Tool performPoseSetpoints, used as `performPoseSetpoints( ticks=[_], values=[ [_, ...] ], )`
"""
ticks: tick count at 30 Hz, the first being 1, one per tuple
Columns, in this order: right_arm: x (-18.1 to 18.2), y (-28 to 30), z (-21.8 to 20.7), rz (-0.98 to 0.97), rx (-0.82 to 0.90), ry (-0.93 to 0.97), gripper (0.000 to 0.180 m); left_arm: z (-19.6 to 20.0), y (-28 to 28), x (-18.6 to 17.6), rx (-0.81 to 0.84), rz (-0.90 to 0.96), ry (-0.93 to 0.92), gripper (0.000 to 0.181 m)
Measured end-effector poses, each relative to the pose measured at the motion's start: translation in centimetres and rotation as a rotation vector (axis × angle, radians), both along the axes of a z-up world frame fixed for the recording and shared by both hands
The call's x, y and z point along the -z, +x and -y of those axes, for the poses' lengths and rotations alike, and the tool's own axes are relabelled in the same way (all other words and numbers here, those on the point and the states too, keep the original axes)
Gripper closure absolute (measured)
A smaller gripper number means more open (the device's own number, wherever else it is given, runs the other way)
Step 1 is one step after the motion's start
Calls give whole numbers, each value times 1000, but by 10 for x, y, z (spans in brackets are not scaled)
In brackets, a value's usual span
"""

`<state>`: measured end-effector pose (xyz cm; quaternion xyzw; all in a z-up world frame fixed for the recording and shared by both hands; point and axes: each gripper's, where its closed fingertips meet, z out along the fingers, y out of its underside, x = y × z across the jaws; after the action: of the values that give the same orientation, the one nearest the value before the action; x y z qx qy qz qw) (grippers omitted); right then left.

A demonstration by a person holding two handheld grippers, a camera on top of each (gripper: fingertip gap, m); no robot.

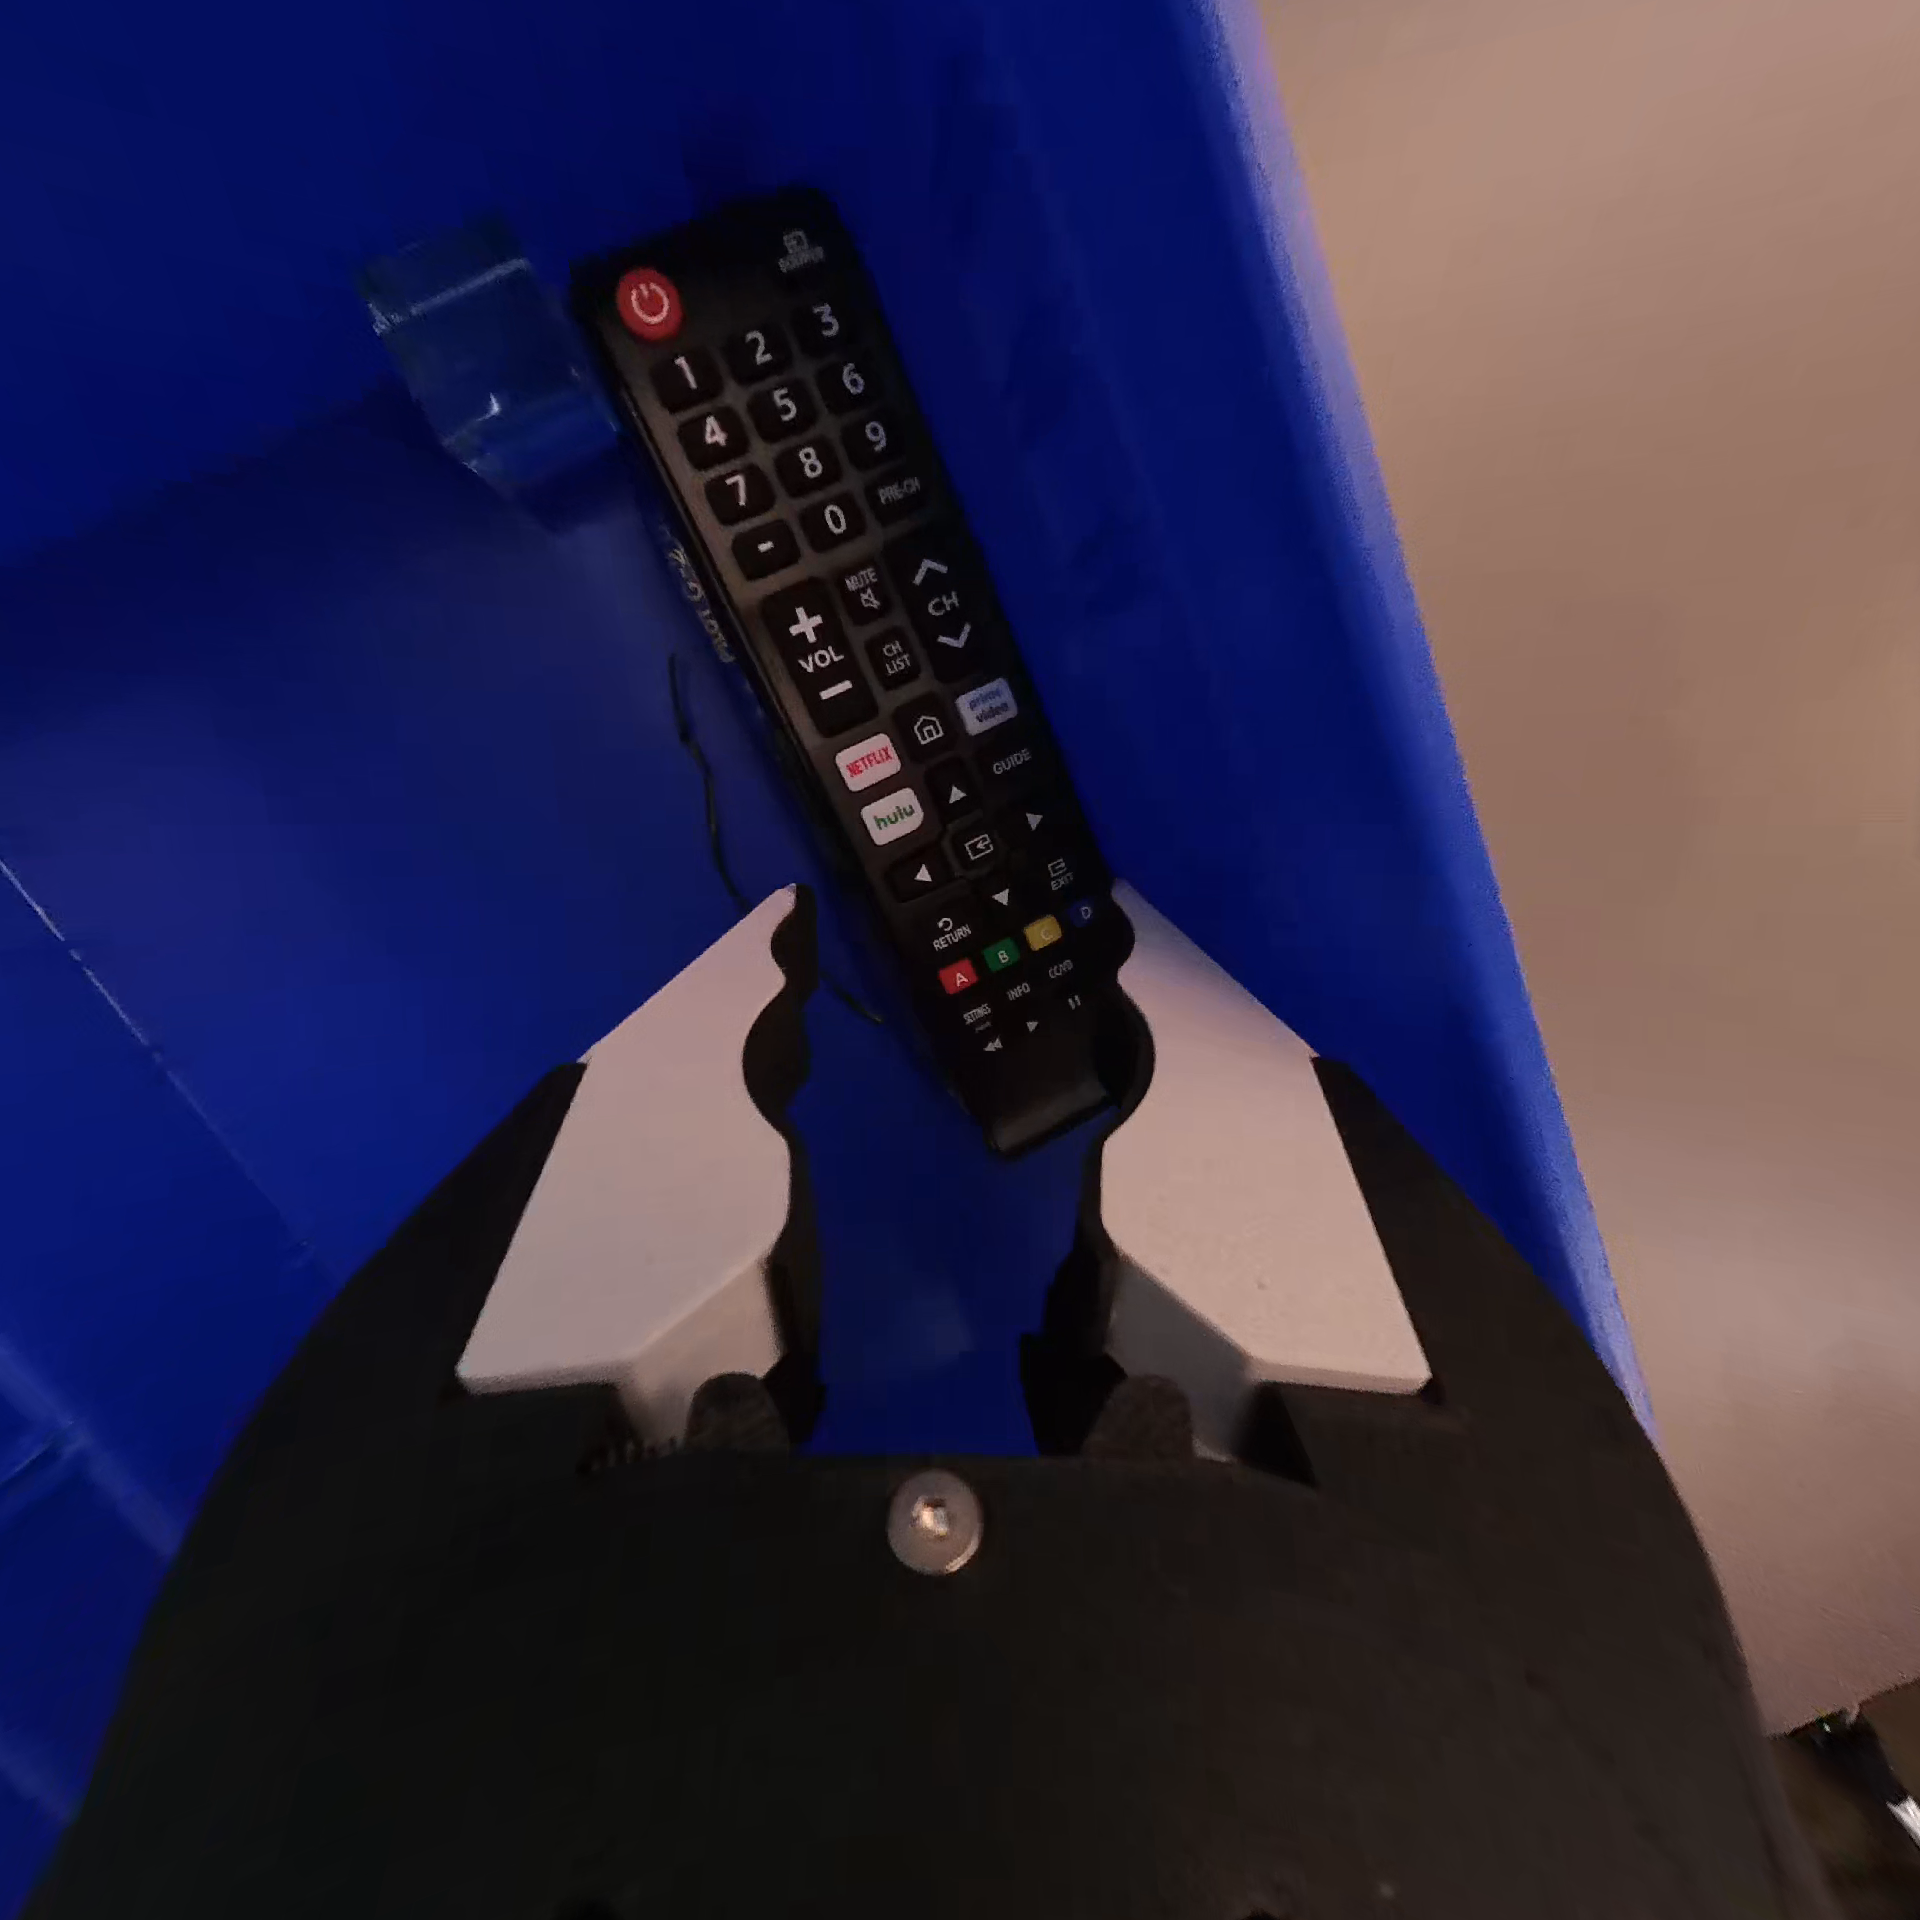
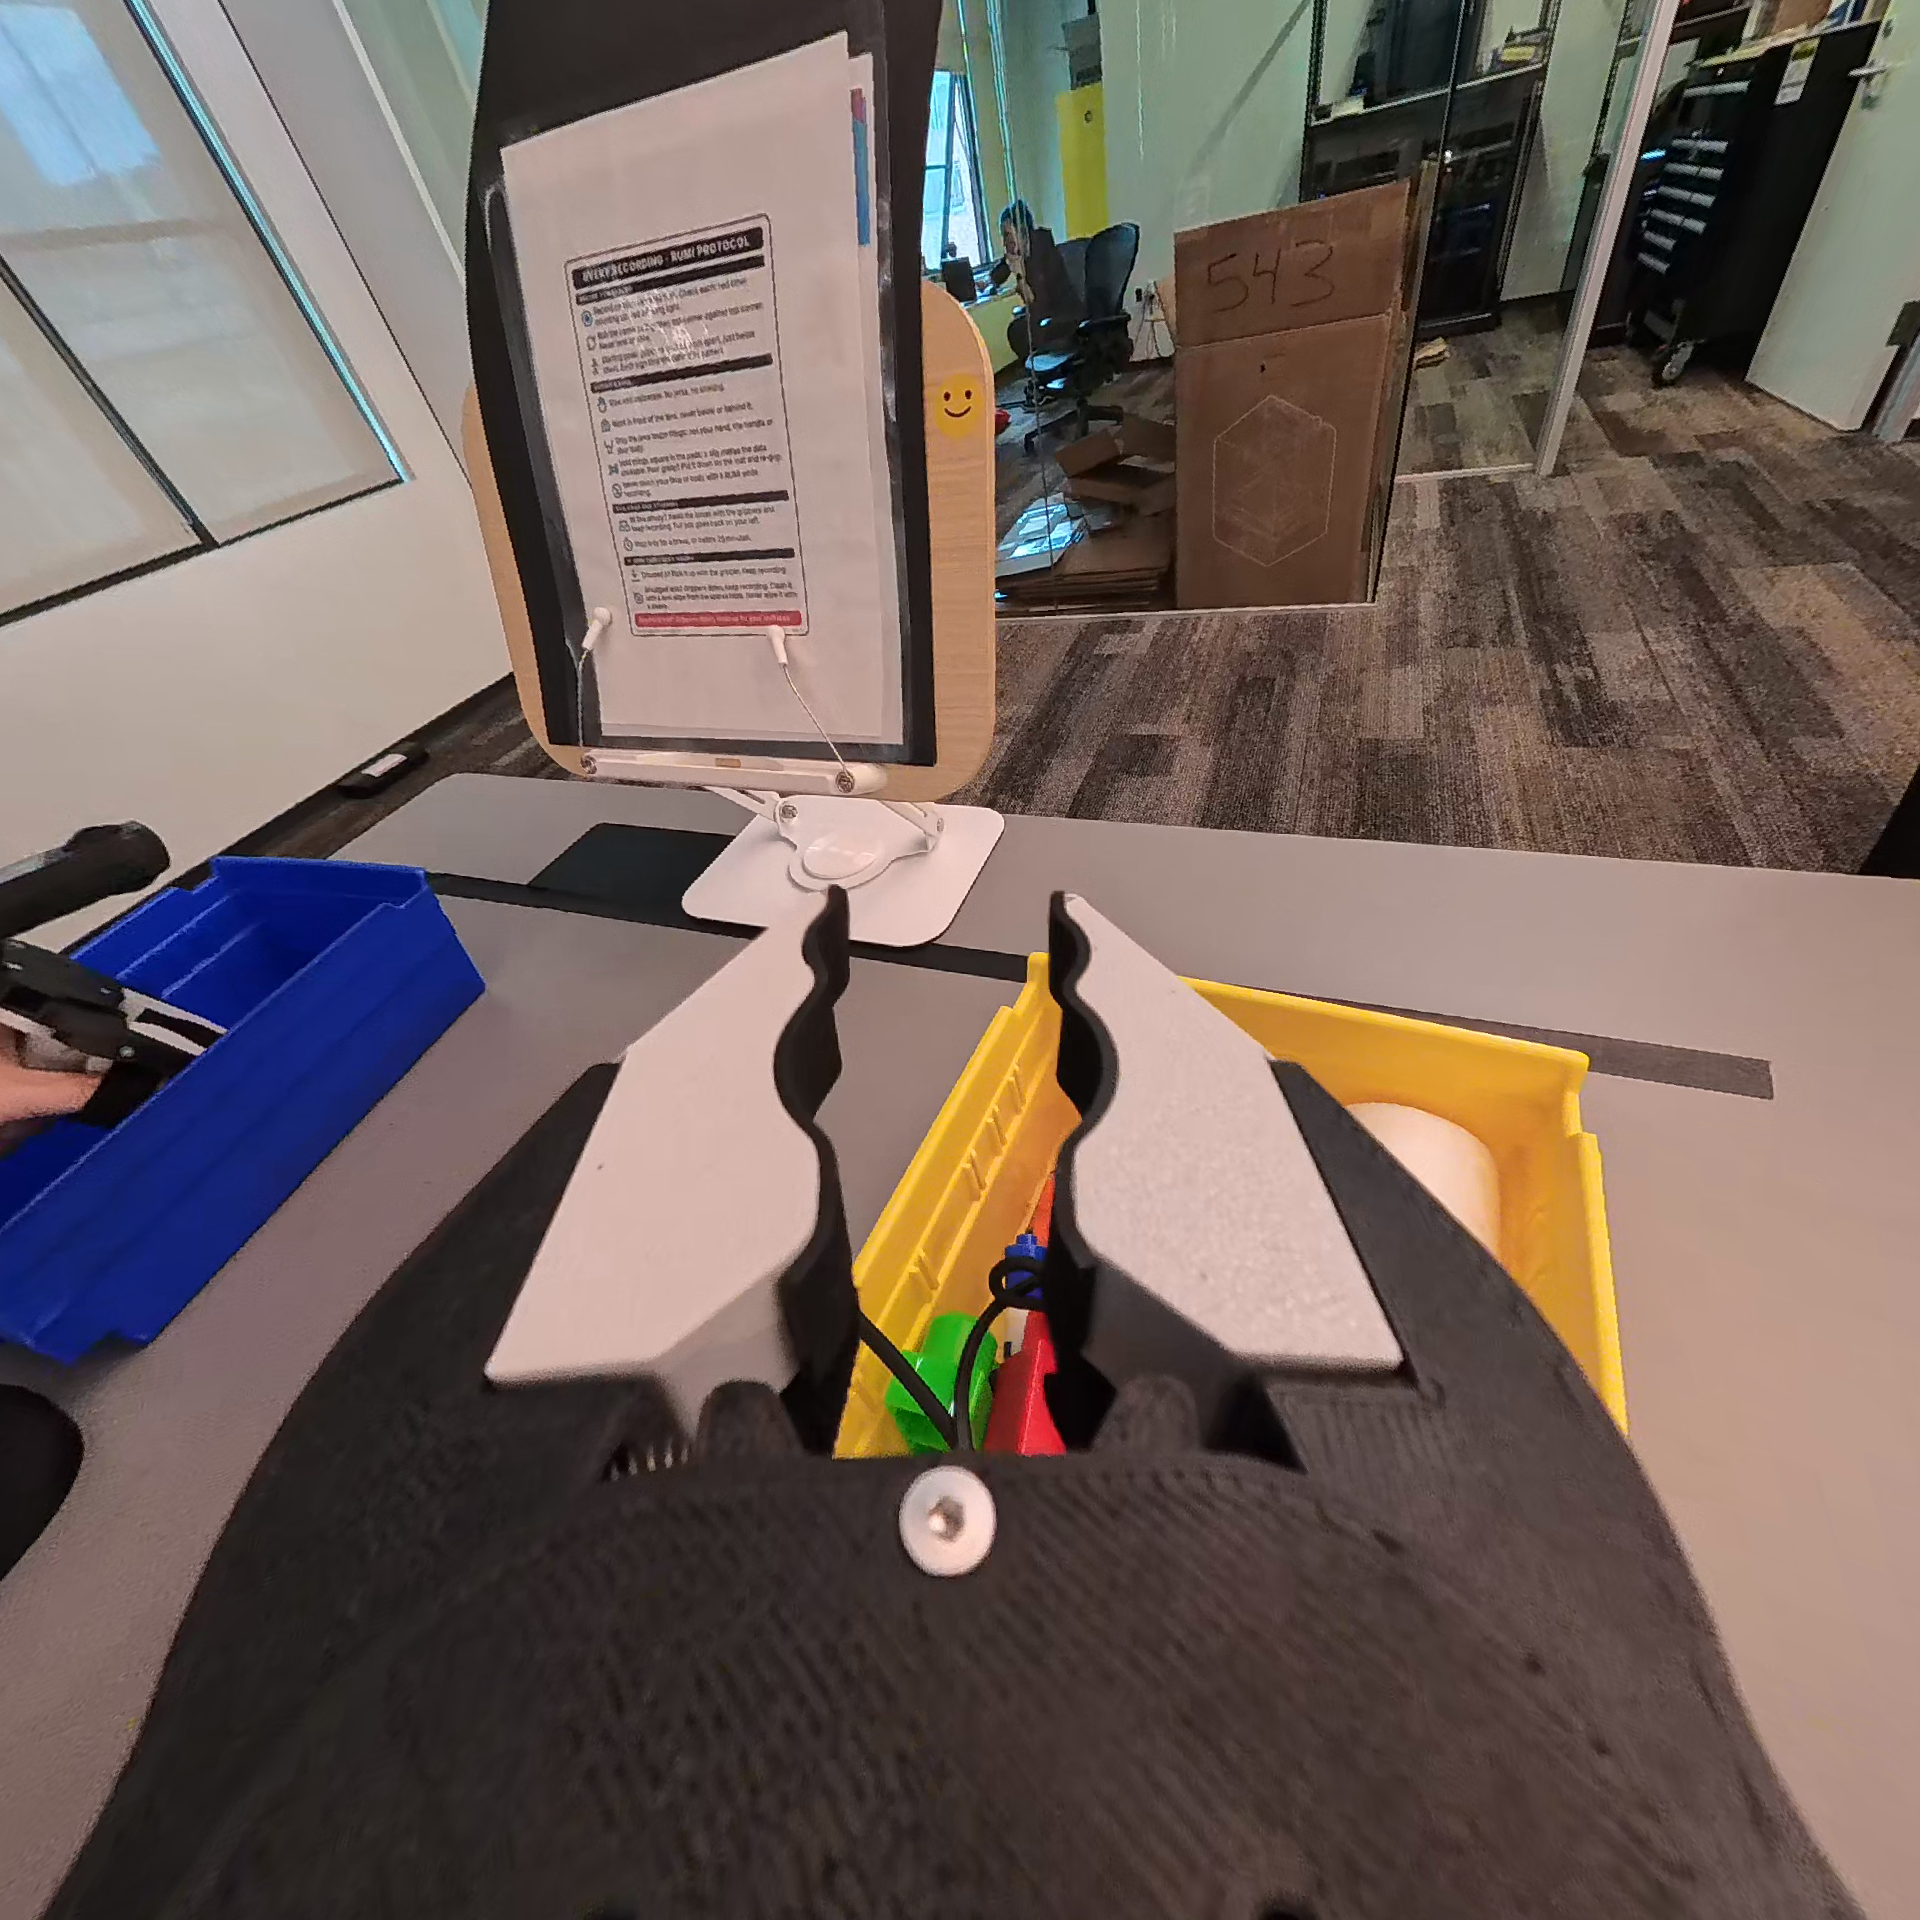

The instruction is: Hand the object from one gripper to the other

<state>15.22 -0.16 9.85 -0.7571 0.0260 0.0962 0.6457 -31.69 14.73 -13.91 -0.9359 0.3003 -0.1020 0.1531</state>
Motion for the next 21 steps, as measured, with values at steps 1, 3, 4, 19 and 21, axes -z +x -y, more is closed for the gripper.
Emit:
performPoseSetpoints(
  ticks=[1,3,4,19,21],
  values=[
    [0,0,0,-1,-2,0,143,0,0,0,2,4,-2,128],
    [0,0,0,-4,-5,-1,143,1,-4,3,-2,-4,-13,132],
    [1,0,0,-4,-4,-3,143,1,-9,5,-7,-23,-19,134],
    [6,-3,-3,6,-13,-26,143,-1,-15,13,57,-123,14,133],
    [5,-3,-2,4,-14,-22,143,-1,-17,11,48,-110,2,133]
  ],
)
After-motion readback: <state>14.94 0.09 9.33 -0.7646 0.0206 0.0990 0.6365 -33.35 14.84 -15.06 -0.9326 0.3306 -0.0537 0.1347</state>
